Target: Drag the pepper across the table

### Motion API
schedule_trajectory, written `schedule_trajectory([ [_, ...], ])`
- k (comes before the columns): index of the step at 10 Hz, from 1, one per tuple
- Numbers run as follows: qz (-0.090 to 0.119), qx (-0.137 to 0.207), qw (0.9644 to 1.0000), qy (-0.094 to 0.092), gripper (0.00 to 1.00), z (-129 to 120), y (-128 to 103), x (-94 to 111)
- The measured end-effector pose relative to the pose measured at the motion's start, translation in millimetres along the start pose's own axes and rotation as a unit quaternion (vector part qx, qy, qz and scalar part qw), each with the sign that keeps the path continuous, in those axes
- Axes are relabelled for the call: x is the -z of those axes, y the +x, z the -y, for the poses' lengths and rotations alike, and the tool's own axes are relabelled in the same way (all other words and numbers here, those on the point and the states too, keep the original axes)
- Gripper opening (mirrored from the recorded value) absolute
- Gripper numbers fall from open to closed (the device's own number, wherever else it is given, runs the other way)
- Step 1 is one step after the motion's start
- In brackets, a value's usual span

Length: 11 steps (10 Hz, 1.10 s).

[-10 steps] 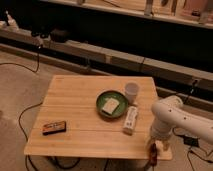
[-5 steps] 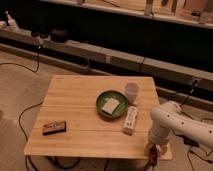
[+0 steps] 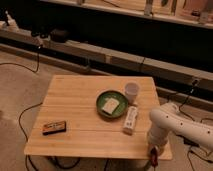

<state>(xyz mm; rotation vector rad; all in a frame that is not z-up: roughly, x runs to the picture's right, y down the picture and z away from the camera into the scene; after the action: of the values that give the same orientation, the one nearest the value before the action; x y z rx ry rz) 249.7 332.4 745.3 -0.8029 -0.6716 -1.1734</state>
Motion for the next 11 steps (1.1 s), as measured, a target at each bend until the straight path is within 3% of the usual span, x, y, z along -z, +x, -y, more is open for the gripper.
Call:
schedule_trajectory([
  [4, -0.006, 0.024, 0.9996, 0.011, 0.0, 33, 6, 14],
  [7, -0.013, 0.031, 0.9993, 0.018, 0.0, 58, 26, 20],
  [11, -0.032, 0.057, 0.9972, 0.035, 0.0, 112, 48, 32],
])
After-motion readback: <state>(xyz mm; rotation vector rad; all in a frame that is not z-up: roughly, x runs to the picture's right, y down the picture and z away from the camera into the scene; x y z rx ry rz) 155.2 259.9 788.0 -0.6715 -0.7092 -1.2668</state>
